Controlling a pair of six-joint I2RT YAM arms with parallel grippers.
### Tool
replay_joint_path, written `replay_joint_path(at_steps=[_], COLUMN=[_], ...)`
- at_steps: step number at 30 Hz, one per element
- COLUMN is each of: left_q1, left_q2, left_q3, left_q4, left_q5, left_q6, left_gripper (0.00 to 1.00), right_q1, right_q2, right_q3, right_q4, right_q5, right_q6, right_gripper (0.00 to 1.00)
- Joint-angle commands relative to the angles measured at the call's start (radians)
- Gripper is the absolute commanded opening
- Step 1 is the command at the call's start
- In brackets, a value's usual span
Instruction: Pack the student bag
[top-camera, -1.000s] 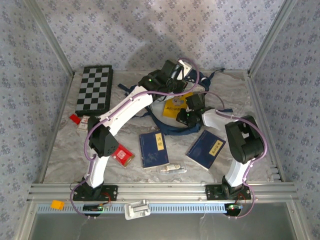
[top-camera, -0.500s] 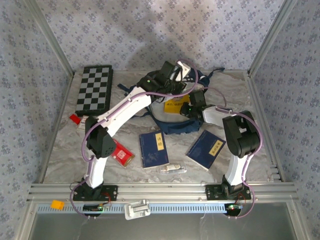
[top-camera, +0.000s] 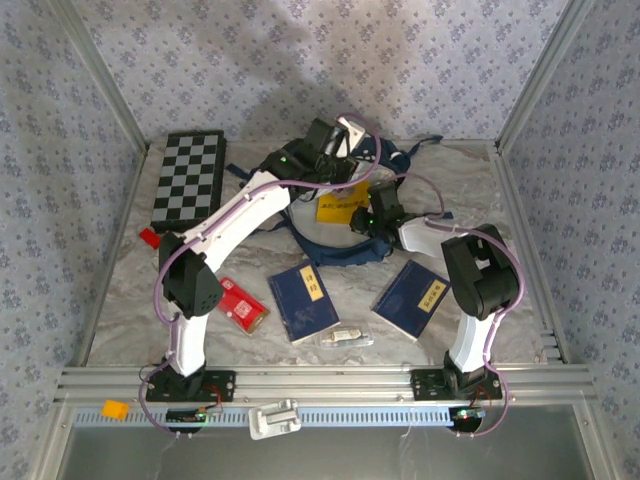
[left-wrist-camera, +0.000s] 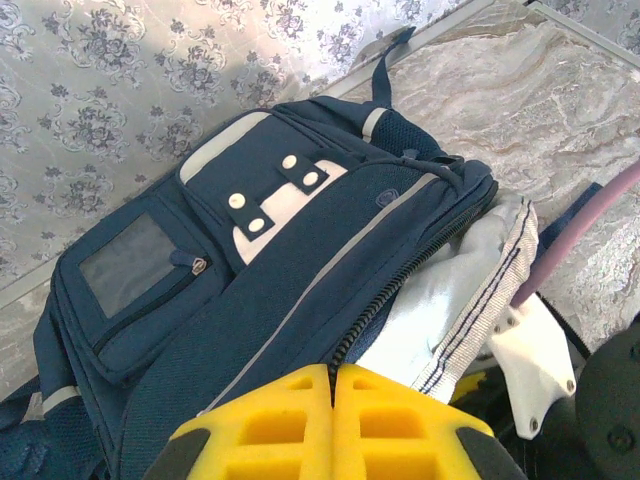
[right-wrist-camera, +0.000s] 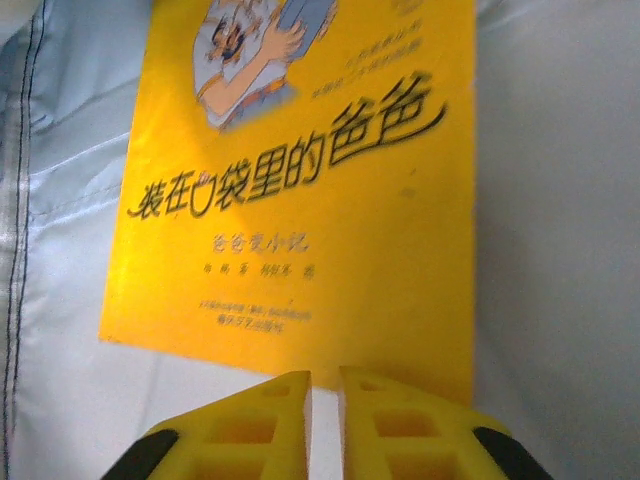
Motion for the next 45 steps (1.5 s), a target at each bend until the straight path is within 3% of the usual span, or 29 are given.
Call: replay_joint_path(at_steps=[1,7,14,18,27,36,39,41,45], left_q1=[0.01,0.011,0.015,0.025,0.045,0.056,0.055,0.053,0.01], left_q2=[-0.06,-0.055,-0.077,-0.082,-0.092,-0.162,-0.152,-0.144,-0.2], left_q3=[0.039,0.053,0.008,0.001,-0.038,-0.292,-0.305,-0.316,-0.389], left_q4=[0.06,0.032,0.032,0.034,0.015,0.077,0.058,0.045,0.063], left_q5=[-0.001,-0.005,-0.019,-0.029,-0.054,-0.122,-0.061,-0.001,0.071], left_q6=[-0.003,-0.001,0.016,0.014,0.028,0.025,-0.032,-0.089,-0.212], left_gripper=[0.0,0.0,0.0,0.0,0.0,0.0,0.0,0.07,0.33], right_q1=[0.01,-0.004,-0.067,-0.084,-0.008,0.033,0.028,0.021,0.008], right_q2=[0.04,0.105,0.121,0.125,-0.065,-0.404,-0.479,-0.537,-0.677], right_q3=[-0.007,0.04,0.053,0.085,-0.047,-0.164,-0.161,-0.172,-0.229], right_q4=[0.028,0.062,0.221,0.192,0.188,-0.128,-0.316,-0.416,-0.576], right_q5=[-0.017,0.035,0.043,0.056,-0.032,-0.036,0.008,0.019,0.042], right_q6=[0.05,0.024,-0.008,-0.016,-0.09,-0.052,-0.034,-0.031,0.007], right_gripper=[0.14,0.07,0.07,0.07,0.18,0.32,0.36,0.39,0.49])
